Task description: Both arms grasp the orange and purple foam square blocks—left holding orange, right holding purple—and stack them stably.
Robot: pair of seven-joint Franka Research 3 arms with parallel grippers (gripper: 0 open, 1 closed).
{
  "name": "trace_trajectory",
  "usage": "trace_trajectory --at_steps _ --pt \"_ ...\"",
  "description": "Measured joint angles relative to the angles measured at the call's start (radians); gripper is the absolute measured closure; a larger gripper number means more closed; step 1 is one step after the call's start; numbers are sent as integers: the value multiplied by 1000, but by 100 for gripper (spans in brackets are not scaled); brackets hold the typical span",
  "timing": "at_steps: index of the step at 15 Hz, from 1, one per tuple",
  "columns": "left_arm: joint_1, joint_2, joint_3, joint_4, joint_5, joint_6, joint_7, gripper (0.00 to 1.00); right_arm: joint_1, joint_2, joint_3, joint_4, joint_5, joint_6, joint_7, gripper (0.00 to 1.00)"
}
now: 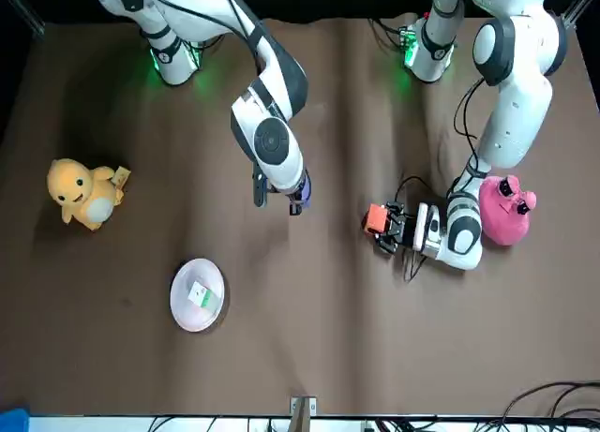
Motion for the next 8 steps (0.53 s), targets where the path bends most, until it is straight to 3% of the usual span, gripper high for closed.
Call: trace_trajectory --at_steps 5,8 --pt "-4 0 -8 10 -50 42 16 40 -2 0 0 0 0 0 0 46" --pt "-22 0 -56 12 -115 145 69 40 -2 1 0 0 0 0 0 46"
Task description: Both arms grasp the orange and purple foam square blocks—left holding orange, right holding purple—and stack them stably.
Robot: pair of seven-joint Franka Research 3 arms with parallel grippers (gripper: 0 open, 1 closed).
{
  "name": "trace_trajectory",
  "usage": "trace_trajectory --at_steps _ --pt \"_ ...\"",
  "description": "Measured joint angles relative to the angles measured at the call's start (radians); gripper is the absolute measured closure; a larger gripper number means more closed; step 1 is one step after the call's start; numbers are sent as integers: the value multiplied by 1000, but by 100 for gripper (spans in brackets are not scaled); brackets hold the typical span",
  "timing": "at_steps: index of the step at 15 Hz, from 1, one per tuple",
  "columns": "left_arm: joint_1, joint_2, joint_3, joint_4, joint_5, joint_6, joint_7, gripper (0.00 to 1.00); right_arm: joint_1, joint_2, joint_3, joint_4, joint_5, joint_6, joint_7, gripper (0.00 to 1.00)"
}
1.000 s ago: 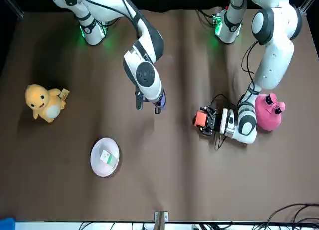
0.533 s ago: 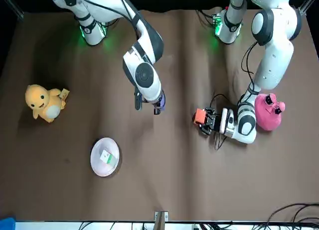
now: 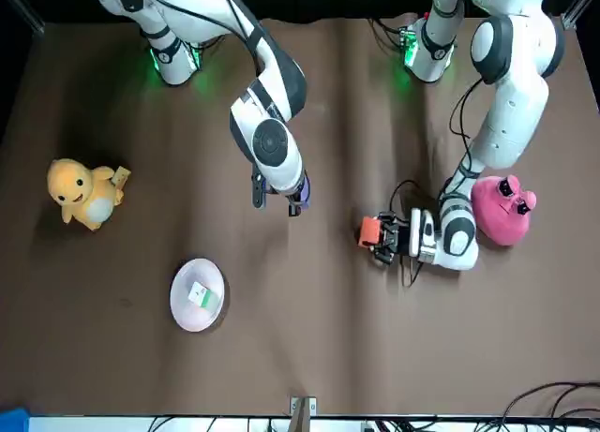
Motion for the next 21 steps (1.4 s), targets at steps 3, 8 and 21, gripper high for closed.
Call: trace_trajectory --at_steps 3,8,21 --pt "-25 0 -64 -2 -51 109 32 40 0 1 0 0 0 0 0 46" --pt "-71 4 -134 -24 -147 207 46 40 -1 5 0 0 0 0 -1 46" --pt "-306 6 -137 -26 -411 318 66 40 7 13 4 0 0 23 -1 46"
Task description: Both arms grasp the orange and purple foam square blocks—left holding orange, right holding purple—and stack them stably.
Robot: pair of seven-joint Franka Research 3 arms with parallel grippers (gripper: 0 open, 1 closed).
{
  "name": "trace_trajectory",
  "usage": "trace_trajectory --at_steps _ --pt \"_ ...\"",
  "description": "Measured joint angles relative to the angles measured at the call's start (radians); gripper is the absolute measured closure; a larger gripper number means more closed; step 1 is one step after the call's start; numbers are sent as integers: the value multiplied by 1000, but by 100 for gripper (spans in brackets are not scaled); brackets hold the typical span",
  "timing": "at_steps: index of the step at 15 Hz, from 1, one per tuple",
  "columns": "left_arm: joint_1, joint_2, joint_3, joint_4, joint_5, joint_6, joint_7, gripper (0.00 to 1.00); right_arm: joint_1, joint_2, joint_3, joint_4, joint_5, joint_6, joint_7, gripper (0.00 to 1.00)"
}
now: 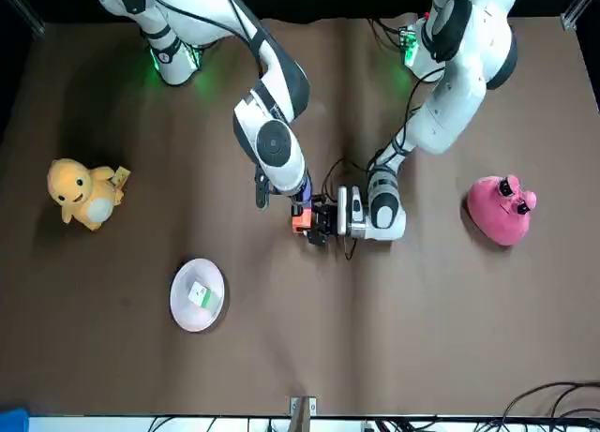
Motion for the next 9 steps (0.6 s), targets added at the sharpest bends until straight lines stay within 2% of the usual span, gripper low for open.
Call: trace_trajectory --at_steps 9 --pt "-31 1 2 1 -9 38 0 40 0 20 -1 -17 0 55 -23 46"
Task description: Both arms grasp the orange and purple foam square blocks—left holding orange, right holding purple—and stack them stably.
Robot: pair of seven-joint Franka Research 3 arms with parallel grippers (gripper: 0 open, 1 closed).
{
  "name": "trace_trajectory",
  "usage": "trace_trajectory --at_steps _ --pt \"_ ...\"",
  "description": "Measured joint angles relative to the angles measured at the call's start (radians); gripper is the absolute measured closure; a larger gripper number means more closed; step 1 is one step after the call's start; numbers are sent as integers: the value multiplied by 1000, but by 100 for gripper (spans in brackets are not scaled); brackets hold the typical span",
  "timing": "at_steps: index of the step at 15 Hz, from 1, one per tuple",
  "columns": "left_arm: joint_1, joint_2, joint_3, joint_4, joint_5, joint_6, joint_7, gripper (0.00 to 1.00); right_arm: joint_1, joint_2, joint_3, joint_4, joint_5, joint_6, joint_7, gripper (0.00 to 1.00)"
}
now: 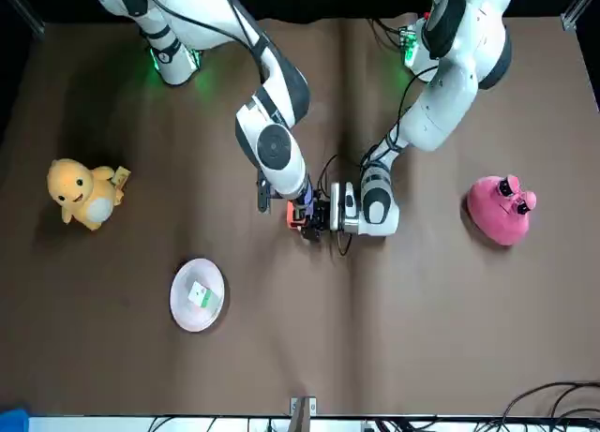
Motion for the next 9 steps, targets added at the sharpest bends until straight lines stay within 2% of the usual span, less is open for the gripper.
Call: trace_trajectory --at_steps 9 --pt "-4 0 1 3 4 20 1 40 -13 6 -3 -26 -14 9 -26 46"
